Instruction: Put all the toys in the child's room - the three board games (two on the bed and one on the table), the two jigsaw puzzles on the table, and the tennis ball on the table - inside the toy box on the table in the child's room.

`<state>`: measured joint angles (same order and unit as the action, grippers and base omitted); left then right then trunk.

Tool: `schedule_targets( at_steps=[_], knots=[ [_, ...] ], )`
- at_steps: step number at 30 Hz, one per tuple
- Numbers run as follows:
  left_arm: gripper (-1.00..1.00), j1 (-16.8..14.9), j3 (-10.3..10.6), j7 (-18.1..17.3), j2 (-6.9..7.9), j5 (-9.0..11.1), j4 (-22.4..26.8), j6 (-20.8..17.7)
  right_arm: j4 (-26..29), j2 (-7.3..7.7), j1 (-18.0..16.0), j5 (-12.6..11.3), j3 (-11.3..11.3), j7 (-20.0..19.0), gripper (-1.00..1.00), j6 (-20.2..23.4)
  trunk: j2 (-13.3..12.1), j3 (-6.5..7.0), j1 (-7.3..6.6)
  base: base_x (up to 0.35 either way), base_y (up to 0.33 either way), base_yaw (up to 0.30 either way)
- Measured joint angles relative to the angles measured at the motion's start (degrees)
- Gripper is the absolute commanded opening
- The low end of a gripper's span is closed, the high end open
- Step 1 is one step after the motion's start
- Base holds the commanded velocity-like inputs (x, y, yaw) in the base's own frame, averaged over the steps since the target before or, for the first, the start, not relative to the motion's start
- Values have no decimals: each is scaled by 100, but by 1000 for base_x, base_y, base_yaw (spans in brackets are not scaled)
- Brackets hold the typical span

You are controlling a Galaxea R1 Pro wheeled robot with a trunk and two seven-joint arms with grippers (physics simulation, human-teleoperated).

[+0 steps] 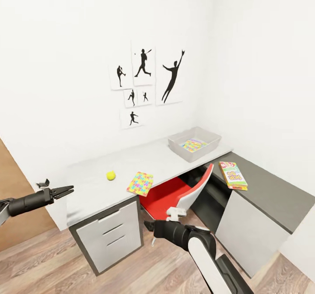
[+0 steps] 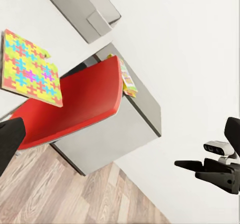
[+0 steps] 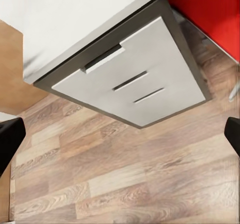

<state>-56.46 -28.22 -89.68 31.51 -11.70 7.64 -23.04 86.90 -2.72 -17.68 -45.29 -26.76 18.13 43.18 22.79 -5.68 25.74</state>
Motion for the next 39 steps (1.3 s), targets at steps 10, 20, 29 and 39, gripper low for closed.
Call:
schedule_targets(
  at_steps=[10,20,29,39],
  knots=[
    [100,0,0,0,2,0,0,0,-2,0,0,0,0,0,100,-2,0,50,0,-3,0,-263],
    [100,-1,1,-1,4,-8,0,-6,-2,1,0,1,0,-1,100,-3,0,101,0,-55,136,-261],
    [100,0,0,0,4,-9,0,-7,-2,0,0,0,1,0,100,2,0,146,0,-4,26,-259],
    [100,1,0,-1,13,-9,0,-9,0,6,-1,1,7,0,100,1,-1,191,0,-34,75,-221]
  ],
)
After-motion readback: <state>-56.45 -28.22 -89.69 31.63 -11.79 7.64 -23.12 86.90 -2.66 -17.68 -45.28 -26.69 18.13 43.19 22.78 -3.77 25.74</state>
